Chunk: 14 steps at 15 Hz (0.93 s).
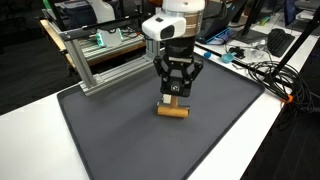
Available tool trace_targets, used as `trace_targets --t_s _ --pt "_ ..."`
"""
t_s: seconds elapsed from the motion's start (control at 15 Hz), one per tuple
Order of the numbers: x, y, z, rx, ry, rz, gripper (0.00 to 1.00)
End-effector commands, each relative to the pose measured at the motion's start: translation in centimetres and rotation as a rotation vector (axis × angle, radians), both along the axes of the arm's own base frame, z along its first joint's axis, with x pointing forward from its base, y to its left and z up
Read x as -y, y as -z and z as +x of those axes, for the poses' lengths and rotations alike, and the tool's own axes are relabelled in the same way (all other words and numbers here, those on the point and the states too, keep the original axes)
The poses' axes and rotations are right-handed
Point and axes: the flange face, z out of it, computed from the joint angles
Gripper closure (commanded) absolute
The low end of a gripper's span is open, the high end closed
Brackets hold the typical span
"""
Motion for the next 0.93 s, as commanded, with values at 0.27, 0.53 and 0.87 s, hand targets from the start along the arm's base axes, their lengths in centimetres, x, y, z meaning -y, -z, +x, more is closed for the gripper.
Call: trace_targets --t_s 0.27,0.53,0.87 --pt "3.4 -9.0 -3.6 0.103 -0.381 -0.077 0.78" --pt "0.3 -9.3 -7.2 0.078 -0.604 -0.083 0.78" --pt "-2.3 -8.8 -11.7 0.011 -0.877 -0.099 0.78"
